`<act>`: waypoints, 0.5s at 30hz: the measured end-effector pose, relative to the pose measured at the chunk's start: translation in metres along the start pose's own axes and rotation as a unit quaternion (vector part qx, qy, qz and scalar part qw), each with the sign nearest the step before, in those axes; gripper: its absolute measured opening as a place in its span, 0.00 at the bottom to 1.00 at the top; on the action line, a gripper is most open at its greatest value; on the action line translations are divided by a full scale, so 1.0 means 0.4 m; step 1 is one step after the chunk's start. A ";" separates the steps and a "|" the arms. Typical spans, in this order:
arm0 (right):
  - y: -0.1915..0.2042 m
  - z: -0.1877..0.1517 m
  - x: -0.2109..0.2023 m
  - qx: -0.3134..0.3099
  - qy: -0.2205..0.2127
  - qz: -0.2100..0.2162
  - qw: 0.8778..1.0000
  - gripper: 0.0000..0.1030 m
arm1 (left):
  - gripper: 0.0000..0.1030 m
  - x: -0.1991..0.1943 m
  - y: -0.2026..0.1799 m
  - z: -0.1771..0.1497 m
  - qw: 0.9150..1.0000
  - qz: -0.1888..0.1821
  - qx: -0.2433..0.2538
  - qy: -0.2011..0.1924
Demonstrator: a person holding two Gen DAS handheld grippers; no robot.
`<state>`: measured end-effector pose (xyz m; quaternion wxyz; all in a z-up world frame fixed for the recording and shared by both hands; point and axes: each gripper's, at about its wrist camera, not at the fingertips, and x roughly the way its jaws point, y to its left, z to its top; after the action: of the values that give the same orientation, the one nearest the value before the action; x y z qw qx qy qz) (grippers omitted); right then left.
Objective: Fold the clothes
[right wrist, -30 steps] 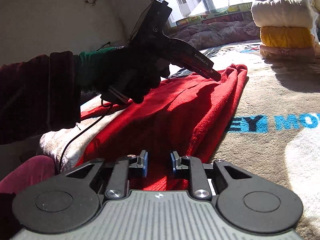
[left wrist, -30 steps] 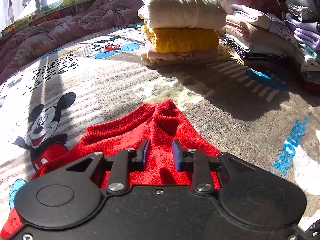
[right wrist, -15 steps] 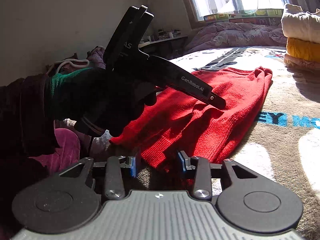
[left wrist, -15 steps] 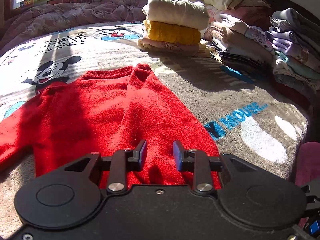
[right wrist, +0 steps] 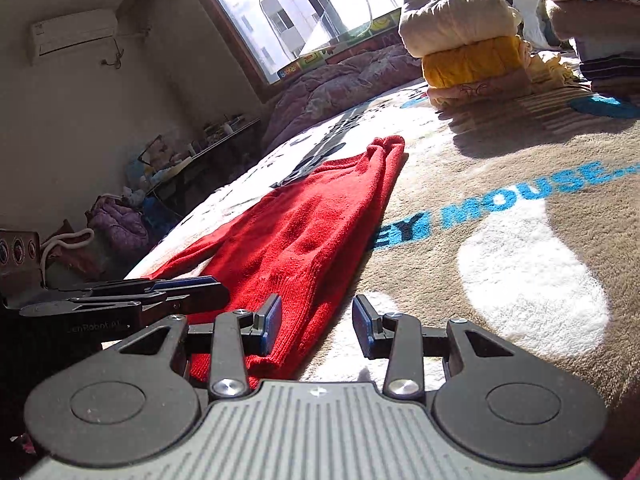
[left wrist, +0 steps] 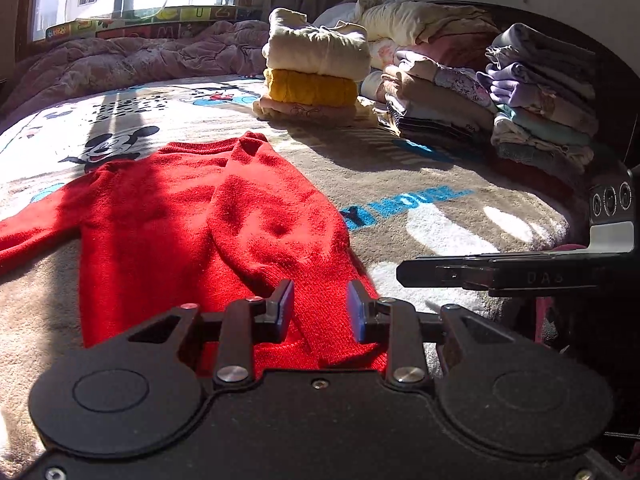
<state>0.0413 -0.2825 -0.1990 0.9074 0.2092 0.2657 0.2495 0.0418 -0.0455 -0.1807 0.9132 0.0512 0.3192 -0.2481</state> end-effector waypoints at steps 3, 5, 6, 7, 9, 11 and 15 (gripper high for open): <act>0.008 -0.003 0.014 -0.007 0.001 -0.005 1.000 0.39 | 0.30 -0.007 0.016 -0.024 0.999 -0.014 -0.031 0.007; 0.010 -0.003 0.014 -0.009 0.000 -0.007 1.000 0.39 | 0.30 -0.034 0.033 -0.024 0.999 -0.015 -0.051 -0.012; 0.009 -0.003 0.013 -0.008 -0.001 -0.009 1.000 0.39 | 0.30 -0.045 0.039 -0.023 0.998 -0.014 -0.053 -0.014; 0.009 -0.003 0.007 -0.006 -0.003 -0.010 1.000 0.39 | 0.30 -0.054 0.045 -0.021 0.998 -0.013 -0.054 -0.015; 0.007 -0.004 -0.002 -0.003 -0.006 -0.011 1.000 0.39 | 0.30 -0.078 0.041 -0.020 0.998 -0.038 -0.052 -0.027; 0.006 -0.005 0.000 -0.002 -0.003 -0.012 1.000 0.39 | 0.29 -0.086 0.015 -0.026 0.997 -0.063 -0.038 -0.036; 0.007 -0.008 0.007 -0.001 0.000 -0.008 1.000 0.39 | 0.28 -0.052 -0.038 -0.041 0.996 -0.087 -0.013 -0.032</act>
<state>0.0406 -0.2778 -0.2011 0.9097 0.2055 0.2674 0.2423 0.0111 -0.0459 -0.1802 0.8985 0.0031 0.2961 -0.3241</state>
